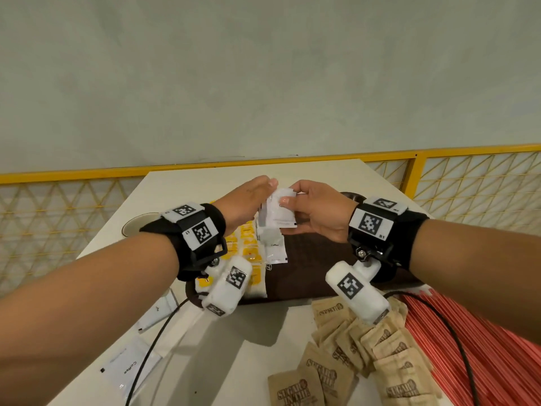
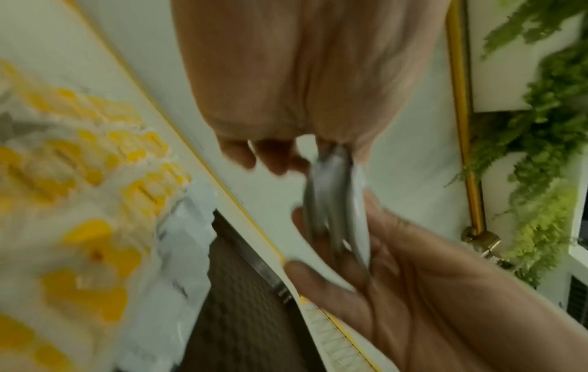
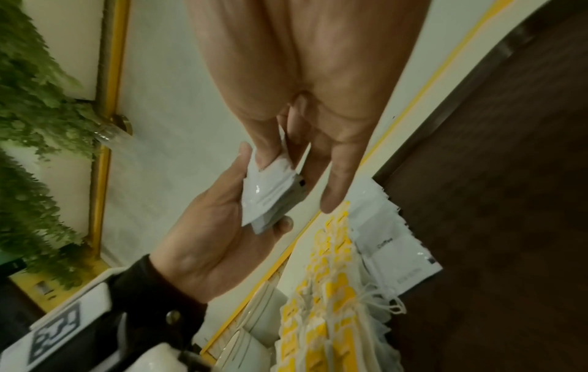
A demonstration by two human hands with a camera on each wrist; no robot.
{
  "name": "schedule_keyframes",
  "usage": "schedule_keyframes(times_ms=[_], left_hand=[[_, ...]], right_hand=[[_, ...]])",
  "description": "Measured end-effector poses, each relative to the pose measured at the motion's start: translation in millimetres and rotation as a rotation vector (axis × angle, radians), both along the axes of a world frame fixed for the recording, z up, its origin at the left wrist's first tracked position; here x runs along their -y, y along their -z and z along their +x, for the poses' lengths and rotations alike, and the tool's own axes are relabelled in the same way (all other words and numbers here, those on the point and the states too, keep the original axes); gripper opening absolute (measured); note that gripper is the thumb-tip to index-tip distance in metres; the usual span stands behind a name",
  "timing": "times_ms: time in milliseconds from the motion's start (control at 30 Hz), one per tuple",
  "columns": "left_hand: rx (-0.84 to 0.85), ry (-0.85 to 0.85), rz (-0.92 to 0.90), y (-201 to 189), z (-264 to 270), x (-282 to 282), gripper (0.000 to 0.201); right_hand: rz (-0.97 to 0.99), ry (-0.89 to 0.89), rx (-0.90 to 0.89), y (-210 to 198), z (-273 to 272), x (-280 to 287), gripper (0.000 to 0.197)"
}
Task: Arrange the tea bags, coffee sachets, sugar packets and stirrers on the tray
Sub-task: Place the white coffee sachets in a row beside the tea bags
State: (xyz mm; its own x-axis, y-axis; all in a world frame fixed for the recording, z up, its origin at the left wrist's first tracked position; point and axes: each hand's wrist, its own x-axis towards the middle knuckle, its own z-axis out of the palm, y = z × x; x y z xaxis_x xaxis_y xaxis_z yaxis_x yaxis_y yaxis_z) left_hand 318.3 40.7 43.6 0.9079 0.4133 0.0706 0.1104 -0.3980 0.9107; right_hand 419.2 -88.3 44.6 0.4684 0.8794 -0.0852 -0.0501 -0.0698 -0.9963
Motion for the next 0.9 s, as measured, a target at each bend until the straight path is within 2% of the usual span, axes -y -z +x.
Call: schedule_keyframes(times_ms=[167, 367, 667, 800, 900], left_hand=[[-0.196, 0.068, 0.076, -3.3, -4.3, -16.0, 0.007], [-0.468, 0.146, 0.381, -1.4, 7.4, -19.7, 0.015], [-0.579, 0.166, 0.650, 17.1, 29.3, -17.8, 0.023], [-0.619, 0.178, 0.673, 20.1, 33.8, -22.5, 0.023], [-0.624, 0.173, 0.678, 21.1, 35.7, -24.3, 0.019]], right_hand=[[-0.086, 0.049, -0.004, 15.9, 7.1, 8.6, 0.004], [-0.218, 0.045, 0.055, 39.5, 9.9, 5.4, 0.012], [-0.474, 0.028, 0.208, 56.6, 23.1, 0.7, 0.007], [-0.482, 0.041, 0.231, 60.5, 23.4, -0.8, 0.028], [-0.454, 0.045, 0.230, 62.8, 20.9, -3.7, 0.030]])
